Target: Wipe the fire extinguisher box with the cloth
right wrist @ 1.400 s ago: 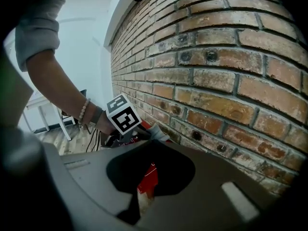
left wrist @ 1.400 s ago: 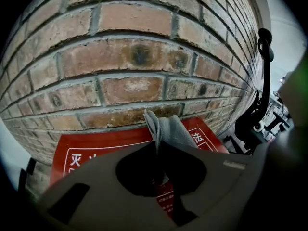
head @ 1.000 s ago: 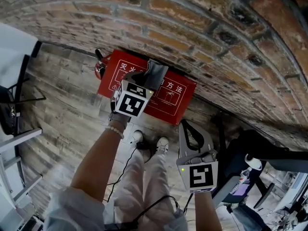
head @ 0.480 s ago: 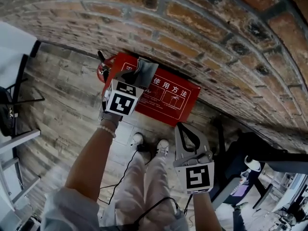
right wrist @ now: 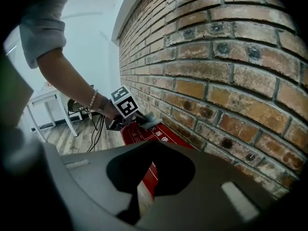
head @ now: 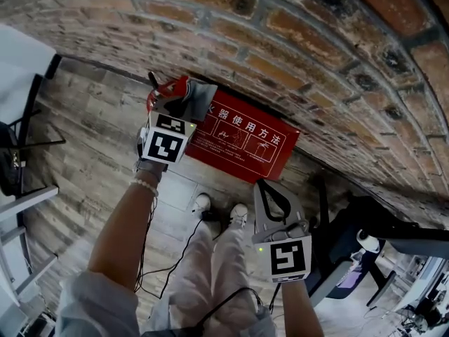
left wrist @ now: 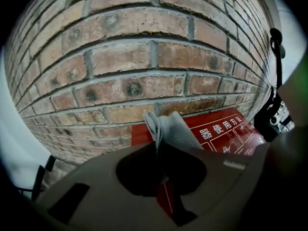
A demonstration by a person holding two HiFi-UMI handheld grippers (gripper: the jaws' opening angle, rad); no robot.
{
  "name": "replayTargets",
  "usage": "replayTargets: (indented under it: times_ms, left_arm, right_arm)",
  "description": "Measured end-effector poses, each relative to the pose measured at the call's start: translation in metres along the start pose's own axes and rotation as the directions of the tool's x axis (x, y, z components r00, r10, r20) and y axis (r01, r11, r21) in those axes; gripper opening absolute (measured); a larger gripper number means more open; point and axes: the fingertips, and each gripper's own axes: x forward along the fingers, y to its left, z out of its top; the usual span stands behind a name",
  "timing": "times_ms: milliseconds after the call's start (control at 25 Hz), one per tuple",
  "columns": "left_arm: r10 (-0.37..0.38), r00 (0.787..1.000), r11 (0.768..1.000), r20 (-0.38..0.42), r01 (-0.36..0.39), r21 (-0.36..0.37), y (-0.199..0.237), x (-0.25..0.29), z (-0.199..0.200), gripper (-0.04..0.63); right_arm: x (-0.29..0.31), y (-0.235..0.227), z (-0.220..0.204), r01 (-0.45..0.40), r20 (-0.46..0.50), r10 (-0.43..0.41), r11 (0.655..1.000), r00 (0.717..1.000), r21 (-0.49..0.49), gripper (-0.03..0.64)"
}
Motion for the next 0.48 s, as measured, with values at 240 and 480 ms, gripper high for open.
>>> replayTargets:
  times_ms: [240, 480]
  left_arm:
    - [0.029, 1.0, 1.0, -0.004, -0.029, -0.003, 0.02, -0.005, -0.005, 0.011]
    - [0.062, 0.998, 0.998, -0.007, -0.063, -0.02, 0.038, -0.011, -0.012, 0.011]
  right_arm:
    - [0.004, 0.006, 0.001, -0.012, -0.006, 0.012, 1.0, 1.0, -0.004, 0.008]
    - [0.006, 0.01, 0.005, -0.019, -0.004, 0.019, 1.0, 1.0, -0.011, 0.008]
